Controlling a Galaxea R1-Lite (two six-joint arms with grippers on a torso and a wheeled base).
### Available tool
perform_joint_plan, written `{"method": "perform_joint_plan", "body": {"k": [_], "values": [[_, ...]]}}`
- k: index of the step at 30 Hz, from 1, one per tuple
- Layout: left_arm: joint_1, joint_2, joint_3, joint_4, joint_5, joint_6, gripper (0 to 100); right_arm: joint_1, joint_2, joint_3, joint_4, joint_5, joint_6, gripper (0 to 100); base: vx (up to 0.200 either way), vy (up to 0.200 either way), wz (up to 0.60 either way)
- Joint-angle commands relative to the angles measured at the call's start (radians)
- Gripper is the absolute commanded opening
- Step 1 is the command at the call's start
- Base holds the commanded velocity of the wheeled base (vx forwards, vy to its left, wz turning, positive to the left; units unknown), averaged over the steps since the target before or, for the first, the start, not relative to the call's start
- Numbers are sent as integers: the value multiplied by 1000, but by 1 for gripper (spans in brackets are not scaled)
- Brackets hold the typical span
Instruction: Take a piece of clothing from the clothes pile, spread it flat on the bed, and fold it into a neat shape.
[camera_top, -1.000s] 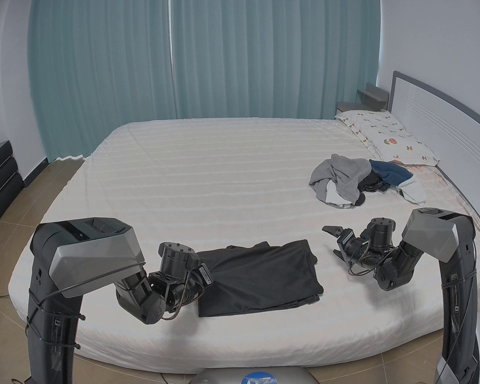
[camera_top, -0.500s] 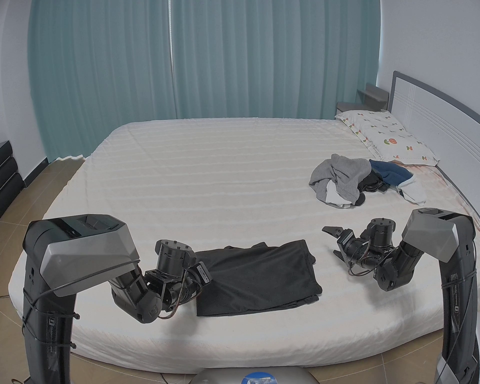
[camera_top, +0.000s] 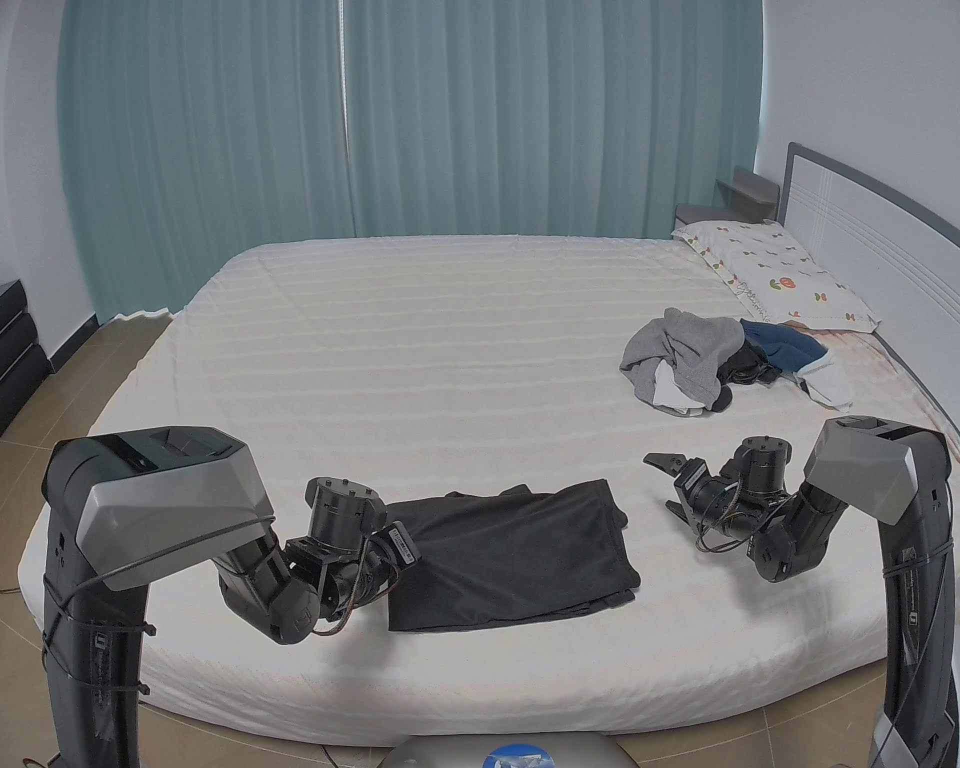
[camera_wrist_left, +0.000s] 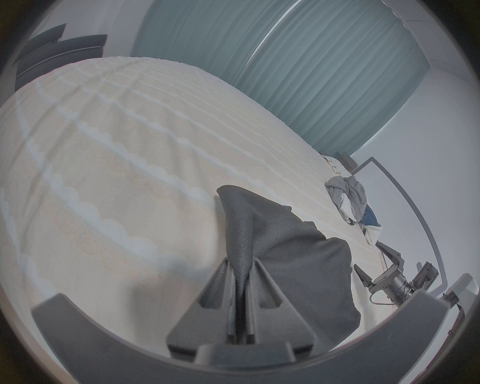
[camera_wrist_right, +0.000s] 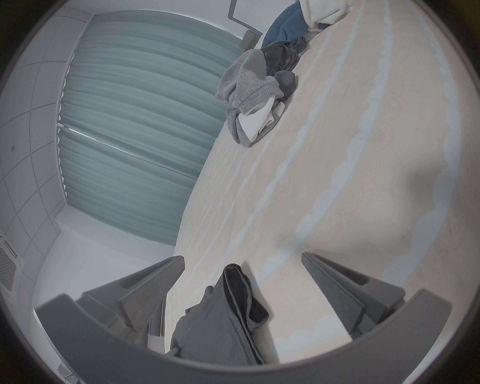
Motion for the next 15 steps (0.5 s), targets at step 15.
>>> {"method": "perform_joint_plan", "body": {"k": [15], "values": [[4,-44,20,38,-2,-1,0,1,0,0,0,1,0,100,0,200,0]]}}
